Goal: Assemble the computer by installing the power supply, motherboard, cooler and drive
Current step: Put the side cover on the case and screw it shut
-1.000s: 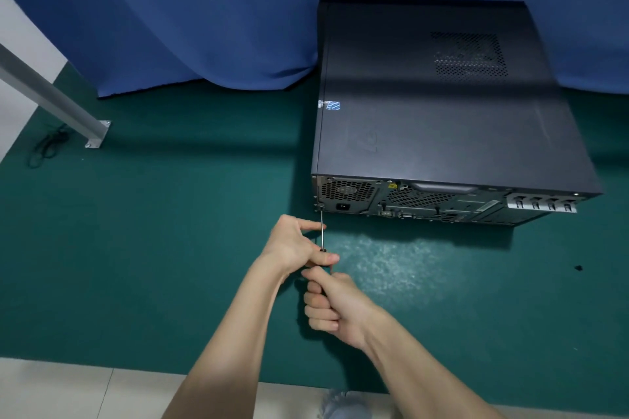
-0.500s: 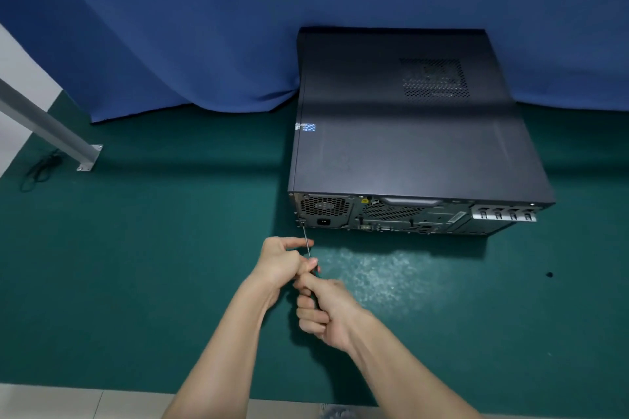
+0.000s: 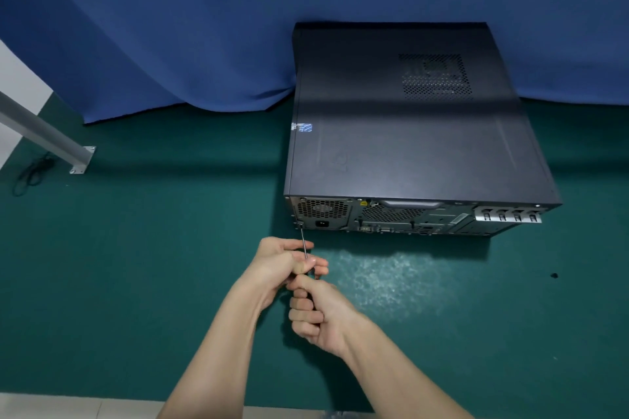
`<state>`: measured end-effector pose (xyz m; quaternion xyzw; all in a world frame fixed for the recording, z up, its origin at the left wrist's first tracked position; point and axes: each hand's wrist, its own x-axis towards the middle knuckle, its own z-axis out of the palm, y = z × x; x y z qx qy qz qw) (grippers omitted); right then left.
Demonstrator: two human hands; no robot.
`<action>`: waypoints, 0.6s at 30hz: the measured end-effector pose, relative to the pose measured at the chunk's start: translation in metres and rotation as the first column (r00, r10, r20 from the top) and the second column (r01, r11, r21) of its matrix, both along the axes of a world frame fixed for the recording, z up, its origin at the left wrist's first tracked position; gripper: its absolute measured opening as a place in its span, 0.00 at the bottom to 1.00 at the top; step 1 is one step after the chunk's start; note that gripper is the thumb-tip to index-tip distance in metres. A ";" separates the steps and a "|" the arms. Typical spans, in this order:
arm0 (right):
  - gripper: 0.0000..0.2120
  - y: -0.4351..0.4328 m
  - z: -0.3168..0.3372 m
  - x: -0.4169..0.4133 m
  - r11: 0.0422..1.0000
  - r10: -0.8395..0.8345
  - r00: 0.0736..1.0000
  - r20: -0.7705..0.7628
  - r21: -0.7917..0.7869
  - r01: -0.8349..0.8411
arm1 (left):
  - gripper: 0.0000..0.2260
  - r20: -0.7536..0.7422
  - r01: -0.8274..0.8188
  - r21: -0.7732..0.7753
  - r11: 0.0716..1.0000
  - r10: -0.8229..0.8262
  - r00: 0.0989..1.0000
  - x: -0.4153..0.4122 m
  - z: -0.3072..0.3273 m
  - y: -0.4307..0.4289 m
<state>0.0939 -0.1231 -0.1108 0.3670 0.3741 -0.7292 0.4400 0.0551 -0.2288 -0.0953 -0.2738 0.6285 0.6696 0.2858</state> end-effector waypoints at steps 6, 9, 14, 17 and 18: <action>0.12 -0.011 -0.004 0.010 0.719 0.412 0.896 -0.166 0.664 -0.207 | 0.17 -0.044 0.000 -0.099 0.995 -0.005 0.999 -0.003 -0.005 0.007; 0.11 -0.009 0.002 0.000 0.892 0.280 0.956 -0.091 0.394 -0.224 | 0.17 -0.063 0.026 -0.124 0.992 -0.034 0.997 -0.005 -0.007 0.002; 0.20 0.007 0.008 -0.006 0.978 0.132 0.990 0.049 -0.166 -0.122 | 0.17 -0.069 0.010 -0.105 0.994 -0.017 0.997 -0.003 -0.006 -0.002; 0.18 0.017 0.011 -0.006 0.979 0.201 0.979 -0.042 -0.011 -0.202 | 0.14 -0.077 -0.018 -0.135 0.991 0.008 0.997 -0.002 -0.008 0.003; 0.17 0.024 0.011 -0.005 0.967 0.247 0.965 -0.090 0.081 -0.240 | 0.12 -0.086 -0.024 -0.169 0.985 0.010 0.996 -0.002 -0.009 0.006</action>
